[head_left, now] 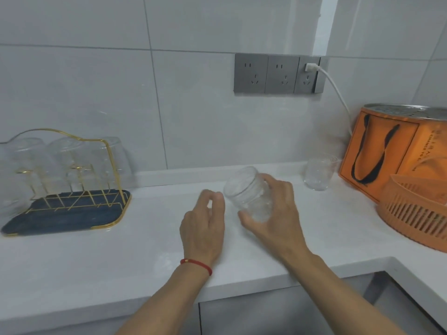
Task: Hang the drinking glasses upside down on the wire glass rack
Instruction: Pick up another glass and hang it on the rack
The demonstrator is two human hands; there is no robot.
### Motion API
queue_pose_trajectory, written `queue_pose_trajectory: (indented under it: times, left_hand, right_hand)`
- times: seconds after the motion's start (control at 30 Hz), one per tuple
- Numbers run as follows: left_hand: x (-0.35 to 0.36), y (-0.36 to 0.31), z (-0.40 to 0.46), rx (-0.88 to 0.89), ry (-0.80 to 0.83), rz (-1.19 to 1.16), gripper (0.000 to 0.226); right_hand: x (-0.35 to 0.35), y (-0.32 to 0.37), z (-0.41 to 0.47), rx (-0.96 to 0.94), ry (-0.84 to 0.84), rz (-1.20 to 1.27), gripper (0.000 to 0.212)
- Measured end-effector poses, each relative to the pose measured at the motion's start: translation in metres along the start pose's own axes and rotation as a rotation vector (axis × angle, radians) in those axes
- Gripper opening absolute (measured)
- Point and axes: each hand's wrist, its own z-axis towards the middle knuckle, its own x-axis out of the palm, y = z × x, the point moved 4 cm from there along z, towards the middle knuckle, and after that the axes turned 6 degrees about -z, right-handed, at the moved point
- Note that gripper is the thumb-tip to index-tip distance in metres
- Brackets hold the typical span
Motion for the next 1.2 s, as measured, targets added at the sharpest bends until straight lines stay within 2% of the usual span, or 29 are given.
queue_pose_trajectory:
  times: [0.03, 0.17, 0.23, 0.33, 0.43, 0.57, 0.63, 0.7, 0.8, 0.87, 1.0, 1.2]
  left_hand:
    - [-0.008, 0.002, -0.001, -0.031, 0.0, -0.027, 0.037]
    - [-0.038, 0.014, -0.007, -0.187, 0.12, -0.176, 0.068]
    - [-0.06, 0.019, -0.006, -0.227, 0.063, -0.289, 0.061]
    - [-0.097, 0.027, 0.0, -0.283, -0.025, -0.434, 0.051]
    - [-0.13, 0.033, 0.003, -0.316, -0.036, -0.507, 0.053]
    - [-0.167, 0.037, 0.005, -0.265, -0.069, -0.525, 0.053]
    - [-0.194, 0.042, 0.009, -0.2, -0.11, -0.411, 0.048]
    - [-0.224, 0.052, 0.014, -0.152, -0.166, -0.187, 0.046]
    - [-0.255, 0.073, 0.017, -0.112, -0.11, 0.526, 0.036]
    - [-0.253, 0.089, 0.014, -0.118, 0.009, 0.759, 0.042]
    - [-0.241, 0.103, 0.013, -0.118, 0.16, 0.84, 0.062]
    - [-0.238, 0.106, 0.011, -0.146, 0.216, 0.843, 0.061]
  right_hand:
    - [0.006, 0.009, -0.004, -0.043, 0.056, -0.028, 0.088]
    - [0.029, 0.051, -0.014, -0.24, 0.232, -0.064, 0.087]
    - [0.039, 0.072, -0.013, -0.312, 0.31, -0.007, 0.087]
    - [0.058, 0.092, -0.013, -0.158, 0.544, 0.211, 0.091]
    - [0.077, 0.117, -0.018, 0.085, 0.768, 0.475, 0.073]
    - [0.093, 0.159, -0.007, 0.098, 0.671, 0.54, 0.046]
    - [0.097, 0.178, 0.004, 0.049, 0.584, 0.494, 0.044]
    - [0.094, 0.2, 0.021, -0.028, 0.486, 0.443, 0.046]
    - [0.09, 0.237, 0.049, -0.115, 0.403, 0.481, 0.049]
    - [0.095, 0.262, 0.067, -0.17, 0.361, 0.469, 0.052]
    - [0.126, 0.306, 0.097, -0.229, 0.391, 0.36, 0.059]
    - [0.178, 0.34, 0.109, -0.325, 0.57, 0.125, 0.067]
